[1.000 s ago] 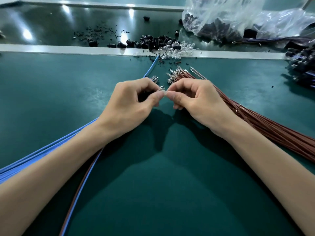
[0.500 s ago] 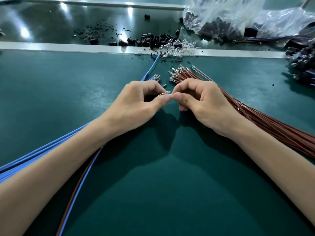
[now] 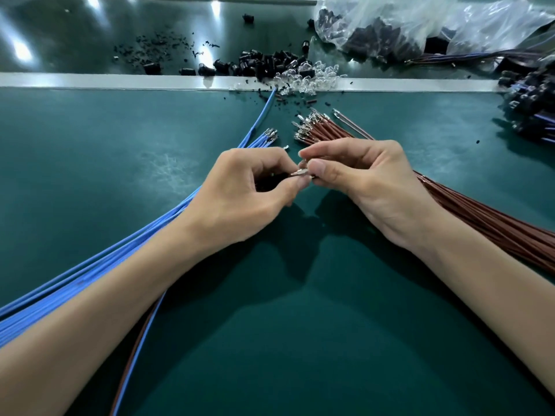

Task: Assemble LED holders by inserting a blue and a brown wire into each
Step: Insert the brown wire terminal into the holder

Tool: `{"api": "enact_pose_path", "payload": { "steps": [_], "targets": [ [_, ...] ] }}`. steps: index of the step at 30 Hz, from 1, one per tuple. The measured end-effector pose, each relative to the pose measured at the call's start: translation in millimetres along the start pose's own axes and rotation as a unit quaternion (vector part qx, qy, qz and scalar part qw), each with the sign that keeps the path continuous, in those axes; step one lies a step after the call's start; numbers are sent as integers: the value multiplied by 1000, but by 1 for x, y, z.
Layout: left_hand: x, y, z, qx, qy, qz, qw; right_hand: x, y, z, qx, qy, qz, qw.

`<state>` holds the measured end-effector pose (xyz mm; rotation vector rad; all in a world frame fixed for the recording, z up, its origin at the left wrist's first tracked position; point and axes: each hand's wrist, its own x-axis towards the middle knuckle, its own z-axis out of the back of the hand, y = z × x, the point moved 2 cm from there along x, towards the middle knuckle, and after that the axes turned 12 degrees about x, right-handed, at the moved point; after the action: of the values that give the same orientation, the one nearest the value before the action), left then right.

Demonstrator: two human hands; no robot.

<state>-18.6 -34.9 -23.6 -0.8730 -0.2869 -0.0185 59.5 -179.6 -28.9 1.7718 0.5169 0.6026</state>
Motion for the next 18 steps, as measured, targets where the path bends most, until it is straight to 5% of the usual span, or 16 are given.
{"api": "enact_pose_path", "payload": {
  "steps": [18],
  "targets": [
    [-1, 1, 1, 32, -40, -13, 999, 1, 3, -2, -73, 32, 45, 996]
  ]
}}
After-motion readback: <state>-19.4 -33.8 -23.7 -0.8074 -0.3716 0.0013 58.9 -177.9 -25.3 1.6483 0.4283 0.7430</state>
